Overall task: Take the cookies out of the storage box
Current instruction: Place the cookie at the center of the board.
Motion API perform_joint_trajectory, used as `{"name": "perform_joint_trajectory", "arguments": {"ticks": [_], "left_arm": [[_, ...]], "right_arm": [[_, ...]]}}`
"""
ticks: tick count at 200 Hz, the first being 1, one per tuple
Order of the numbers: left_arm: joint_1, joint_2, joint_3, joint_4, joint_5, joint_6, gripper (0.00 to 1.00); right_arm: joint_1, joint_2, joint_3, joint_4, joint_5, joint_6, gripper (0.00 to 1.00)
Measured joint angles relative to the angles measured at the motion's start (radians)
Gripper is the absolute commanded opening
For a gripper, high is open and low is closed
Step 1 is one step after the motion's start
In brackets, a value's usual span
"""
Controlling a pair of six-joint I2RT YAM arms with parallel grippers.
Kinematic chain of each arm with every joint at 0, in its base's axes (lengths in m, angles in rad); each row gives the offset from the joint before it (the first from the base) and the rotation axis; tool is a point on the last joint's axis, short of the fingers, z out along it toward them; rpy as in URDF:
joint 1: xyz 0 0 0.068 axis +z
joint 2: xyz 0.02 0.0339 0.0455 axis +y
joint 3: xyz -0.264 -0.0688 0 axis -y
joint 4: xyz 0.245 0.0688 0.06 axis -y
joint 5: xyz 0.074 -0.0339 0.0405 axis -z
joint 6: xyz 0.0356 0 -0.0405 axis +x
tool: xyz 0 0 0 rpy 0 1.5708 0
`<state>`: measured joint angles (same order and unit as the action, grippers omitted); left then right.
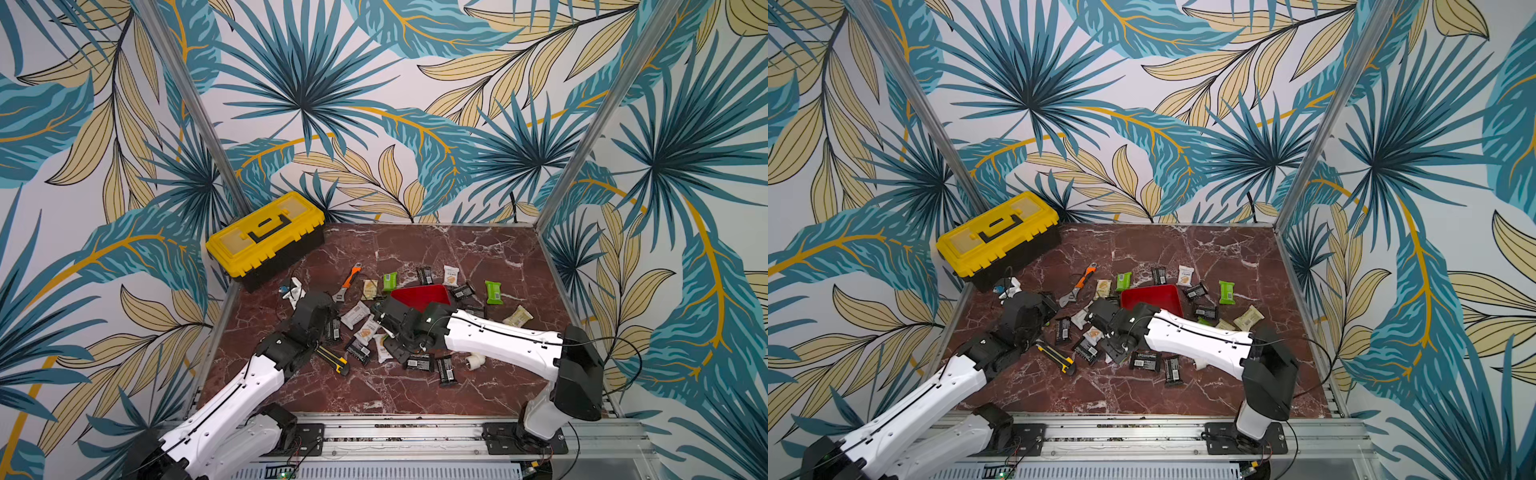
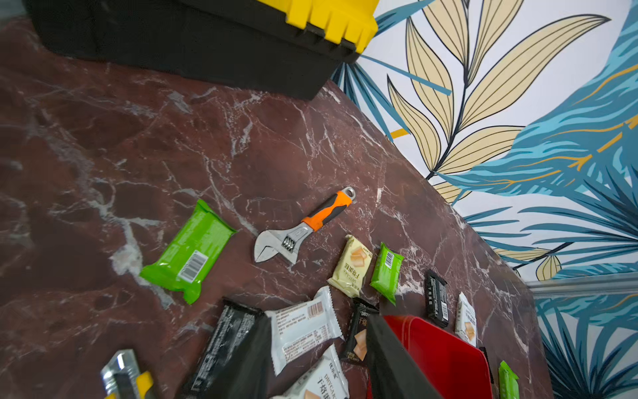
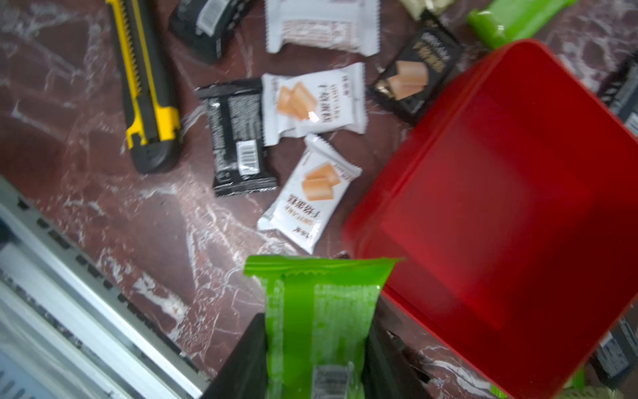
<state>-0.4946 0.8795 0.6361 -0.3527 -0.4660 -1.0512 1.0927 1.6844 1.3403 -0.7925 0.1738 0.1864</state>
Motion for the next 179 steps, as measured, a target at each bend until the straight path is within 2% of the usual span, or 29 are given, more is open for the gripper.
{"name": "perform_joint_trajectory", "arguments": {"ticks": [35, 81, 136, 179], "left_arm": [[0.000, -0.107, -0.031, -0.101, -0.031, -0.066, 0.49], [0.001, -0.145, -0.044, -0.165, -0.039, -0.115, 0.49], [0.001, -0.144, -0.056, -0.170, -0.039, -0.128, 0.49], [0.001, -0.108, -0.056, -0.148, -0.040, -0.109, 0.50]], "right_arm": [[0.068, 0.082, -0.021, 0.041, -0.026, -0.027, 0.42], [0.074, 0.208, -0.025, 0.096, -0.037, -0.038, 0.44], [0.074, 0.224, -0.029, 0.127, -0.051, -0.049, 0.66], [0.074, 0.196, -0.029, 0.137, -0.034, -0.045, 0.72]]}}
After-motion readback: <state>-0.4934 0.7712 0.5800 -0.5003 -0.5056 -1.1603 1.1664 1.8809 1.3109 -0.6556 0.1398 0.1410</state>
